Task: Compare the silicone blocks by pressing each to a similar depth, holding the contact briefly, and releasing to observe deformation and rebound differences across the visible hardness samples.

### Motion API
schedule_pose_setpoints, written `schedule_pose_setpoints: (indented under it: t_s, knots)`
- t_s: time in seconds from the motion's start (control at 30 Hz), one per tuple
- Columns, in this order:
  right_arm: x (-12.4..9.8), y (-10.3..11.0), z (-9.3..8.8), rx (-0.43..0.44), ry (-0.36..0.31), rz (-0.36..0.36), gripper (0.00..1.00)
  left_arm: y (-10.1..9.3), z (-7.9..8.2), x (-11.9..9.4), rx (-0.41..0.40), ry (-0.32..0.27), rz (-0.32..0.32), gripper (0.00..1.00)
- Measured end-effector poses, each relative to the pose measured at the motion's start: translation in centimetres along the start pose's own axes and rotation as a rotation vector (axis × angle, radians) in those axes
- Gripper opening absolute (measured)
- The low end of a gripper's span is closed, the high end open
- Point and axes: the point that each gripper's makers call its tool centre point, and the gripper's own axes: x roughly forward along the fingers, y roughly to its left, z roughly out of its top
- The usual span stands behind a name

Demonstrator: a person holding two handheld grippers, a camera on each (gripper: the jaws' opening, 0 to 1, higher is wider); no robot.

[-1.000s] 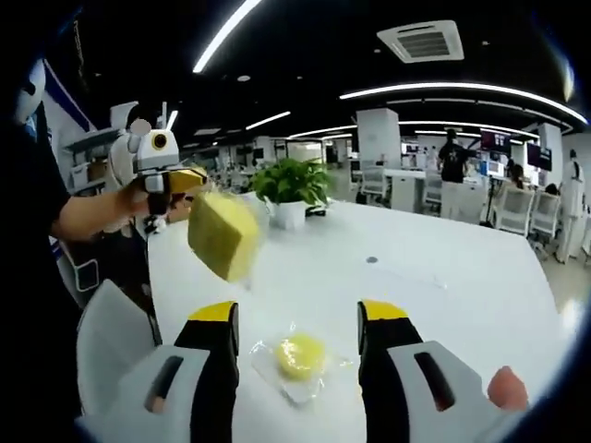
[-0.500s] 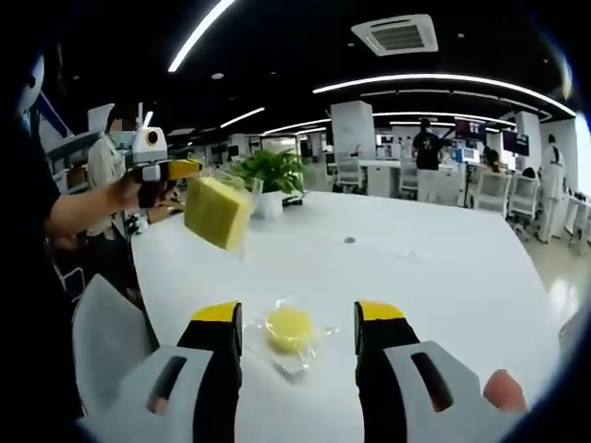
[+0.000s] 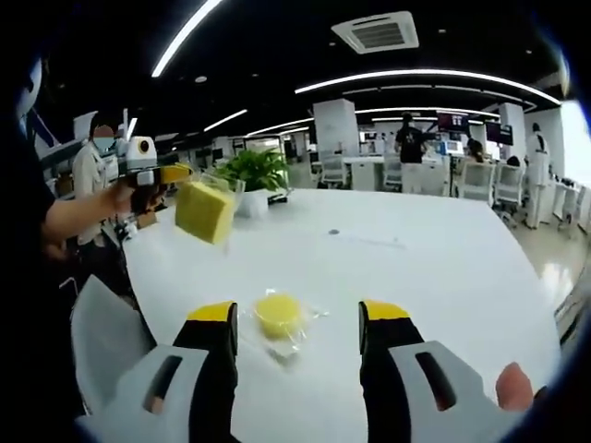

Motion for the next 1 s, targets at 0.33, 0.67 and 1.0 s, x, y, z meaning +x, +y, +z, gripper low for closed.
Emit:
schedule_pose_setpoints:
  t_s: [0.33, 0.67, 1.0]
  knots:
    - [-1.9, -1.0, -1.4, 0.036, 0.026, -0.041, 0.46, 2.5, -2.7, -1.3, -0.069, 0.030, 0.073, 0.00]
    - [-2.2, -1.0, -1.1, 0.023, 0.027, -0.051, 0.45, 5.1, -7.3, -2.5, -0.220, 0.086, 0.168, 0.00]
    - [-2.5, -0.6, -1.7, 0.019, 0.052, -0.051, 0.44, 6.2, -10.0, -3.2, -0.364, 0.077, 0.201, 0.00]
